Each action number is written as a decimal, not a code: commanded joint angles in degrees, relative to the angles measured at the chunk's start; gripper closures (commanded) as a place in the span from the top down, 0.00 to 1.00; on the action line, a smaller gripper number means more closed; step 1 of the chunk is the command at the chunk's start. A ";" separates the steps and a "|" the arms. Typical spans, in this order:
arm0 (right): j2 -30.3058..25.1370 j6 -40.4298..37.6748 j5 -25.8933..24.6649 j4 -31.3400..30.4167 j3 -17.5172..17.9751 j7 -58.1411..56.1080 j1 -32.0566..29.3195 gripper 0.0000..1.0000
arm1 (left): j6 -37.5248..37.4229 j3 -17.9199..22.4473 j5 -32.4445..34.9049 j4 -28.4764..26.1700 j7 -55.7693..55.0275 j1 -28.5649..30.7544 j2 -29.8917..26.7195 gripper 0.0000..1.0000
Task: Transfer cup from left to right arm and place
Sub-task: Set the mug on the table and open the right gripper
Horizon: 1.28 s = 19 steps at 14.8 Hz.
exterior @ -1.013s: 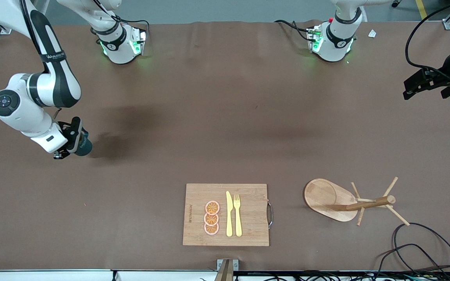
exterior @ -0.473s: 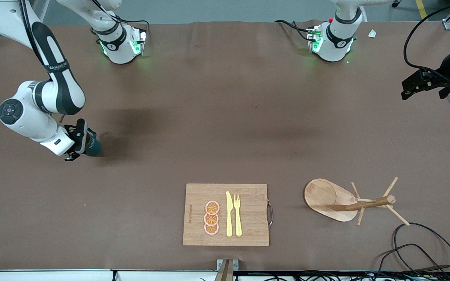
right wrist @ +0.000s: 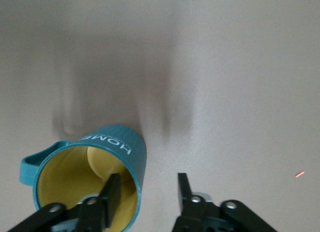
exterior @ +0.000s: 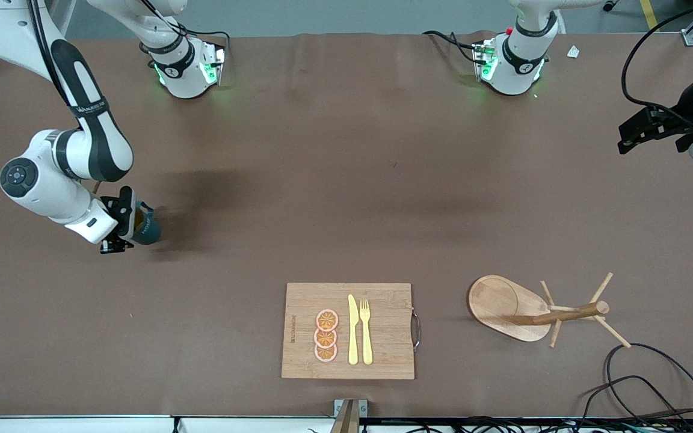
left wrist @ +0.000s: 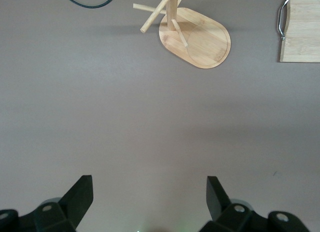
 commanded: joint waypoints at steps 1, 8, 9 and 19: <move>0.03 -3.64 1.31 2.30 0.02 -1.95 0.54 1.00 | 0.11 -0.18 -0.17 -0.51 1.17 0.40 -1.13 1.00; -10.15 -20.40 1.40 7.38 -0.51 9.44 0.10 1.00 | 0.11 0.08 -0.08 -0.42 1.25 0.31 -1.31 1.00; -10.78 -25.32 1.23 10.45 -0.59 14.09 -0.16 1.00 | 0.11 -0.01 -0.08 -0.42 1.25 0.31 -1.22 1.00; -12.36 -45.05 1.49 27.27 -0.07 56.00 -0.95 1.00 | 0.03 -1.59 0.54 -0.86 1.17 -0.04 -1.57 1.00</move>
